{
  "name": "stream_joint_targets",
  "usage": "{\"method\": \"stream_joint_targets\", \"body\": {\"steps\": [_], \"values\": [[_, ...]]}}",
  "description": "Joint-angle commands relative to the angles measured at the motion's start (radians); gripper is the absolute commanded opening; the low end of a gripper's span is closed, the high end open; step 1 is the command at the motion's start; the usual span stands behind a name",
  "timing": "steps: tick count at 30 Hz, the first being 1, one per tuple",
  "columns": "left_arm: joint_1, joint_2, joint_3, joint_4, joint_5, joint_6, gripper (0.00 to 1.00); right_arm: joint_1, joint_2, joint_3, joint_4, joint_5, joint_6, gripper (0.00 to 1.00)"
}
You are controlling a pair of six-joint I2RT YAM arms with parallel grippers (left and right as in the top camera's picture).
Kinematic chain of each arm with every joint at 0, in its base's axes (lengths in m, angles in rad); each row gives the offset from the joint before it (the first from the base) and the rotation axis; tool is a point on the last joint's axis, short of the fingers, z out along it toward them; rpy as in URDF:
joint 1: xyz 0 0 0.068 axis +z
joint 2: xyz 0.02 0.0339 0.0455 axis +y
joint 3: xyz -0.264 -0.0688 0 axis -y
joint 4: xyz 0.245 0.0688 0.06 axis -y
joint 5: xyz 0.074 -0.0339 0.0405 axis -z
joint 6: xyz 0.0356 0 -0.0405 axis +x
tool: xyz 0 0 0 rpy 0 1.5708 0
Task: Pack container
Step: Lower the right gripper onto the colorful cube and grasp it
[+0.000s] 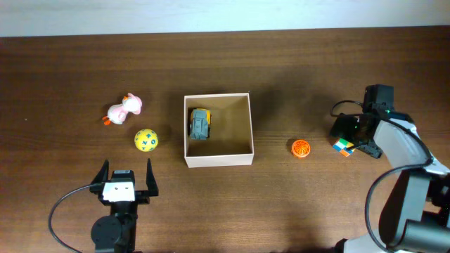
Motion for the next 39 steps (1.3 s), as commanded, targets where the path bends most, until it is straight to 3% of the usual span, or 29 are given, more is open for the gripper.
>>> {"method": "stream_joint_targets", "body": {"steps": [1,5,10,30,39], "values": [[0.004,-0.008,-0.003,-0.005,0.008,0.016,0.99,0.002,0.035,0.009,0.023,0.011,0.005,1.00],[0.004,-0.008,-0.003,-0.005,0.008,0.016,0.99,0.002,0.049,0.009,0.041,-0.003,0.004,1.00],[0.004,-0.008,-0.003,-0.005,0.008,0.016,0.99,0.002,0.049,0.010,0.050,-0.003,0.004,0.82],[0.004,-0.008,-0.003,-0.005,0.008,0.016,0.99,0.002,0.048,0.010,0.050,-0.003,0.005,0.57],[0.004,-0.008,-0.003,-0.005,0.008,0.016,0.99,0.000,0.048,0.011,0.050,-0.003,0.004,0.55]]}}
